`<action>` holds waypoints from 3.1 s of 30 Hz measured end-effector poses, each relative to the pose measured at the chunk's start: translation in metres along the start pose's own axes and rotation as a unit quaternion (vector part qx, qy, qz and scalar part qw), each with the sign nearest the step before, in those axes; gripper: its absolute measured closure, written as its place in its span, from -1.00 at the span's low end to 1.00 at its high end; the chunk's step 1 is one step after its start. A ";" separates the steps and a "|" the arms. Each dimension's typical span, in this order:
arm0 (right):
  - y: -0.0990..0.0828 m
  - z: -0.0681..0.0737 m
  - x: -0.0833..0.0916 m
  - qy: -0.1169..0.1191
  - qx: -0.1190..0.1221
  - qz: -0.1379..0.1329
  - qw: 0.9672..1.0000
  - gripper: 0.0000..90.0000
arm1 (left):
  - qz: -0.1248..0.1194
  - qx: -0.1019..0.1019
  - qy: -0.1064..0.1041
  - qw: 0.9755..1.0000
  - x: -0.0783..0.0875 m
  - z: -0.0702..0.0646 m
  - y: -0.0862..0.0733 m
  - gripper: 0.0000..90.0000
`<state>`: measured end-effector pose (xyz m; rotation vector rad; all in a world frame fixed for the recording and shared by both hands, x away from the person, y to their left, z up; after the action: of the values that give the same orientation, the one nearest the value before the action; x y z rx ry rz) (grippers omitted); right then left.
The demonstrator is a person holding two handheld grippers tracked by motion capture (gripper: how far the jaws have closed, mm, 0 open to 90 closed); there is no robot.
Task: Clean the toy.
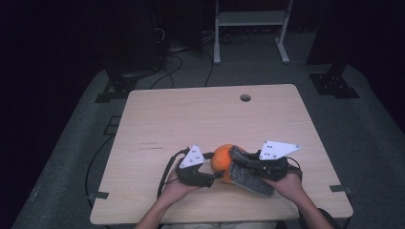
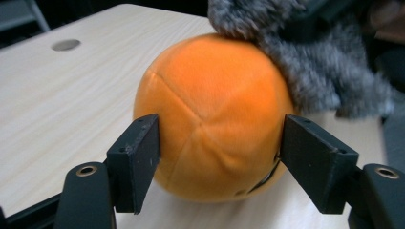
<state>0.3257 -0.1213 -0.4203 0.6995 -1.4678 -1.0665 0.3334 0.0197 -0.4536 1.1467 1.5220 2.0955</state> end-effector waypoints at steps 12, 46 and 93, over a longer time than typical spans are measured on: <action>-0.001 -0.002 0.003 -0.004 0.003 0.008 1.000 0.73 | 0.001 -0.055 -0.003 0.998 0.004 -0.006 -0.006 -0.21; -0.016 0.002 -0.012 0.033 -0.011 0.013 0.999 0.71 | 0.014 0.020 0.000 1.000 0.003 0.008 -0.007 -0.53; -0.045 -0.030 -0.018 0.021 -0.078 0.031 0.996 0.69 | 0.031 -0.004 0.039 0.999 0.005 0.013 -0.026 -0.31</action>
<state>0.3515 -0.1311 -0.4695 0.5594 -1.3468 -1.0997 0.3348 0.0410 -0.4731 1.1355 1.5295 2.2096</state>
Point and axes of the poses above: each handheld gripper's, and its own axes: x roughly backward along the jaws, y roughly out of its top, z roughly to its left, the point moved 8 cm from there along -x, roughly forward along the jaws, and after that the axes turned 15 degrees about y, right-handed, at the moved point
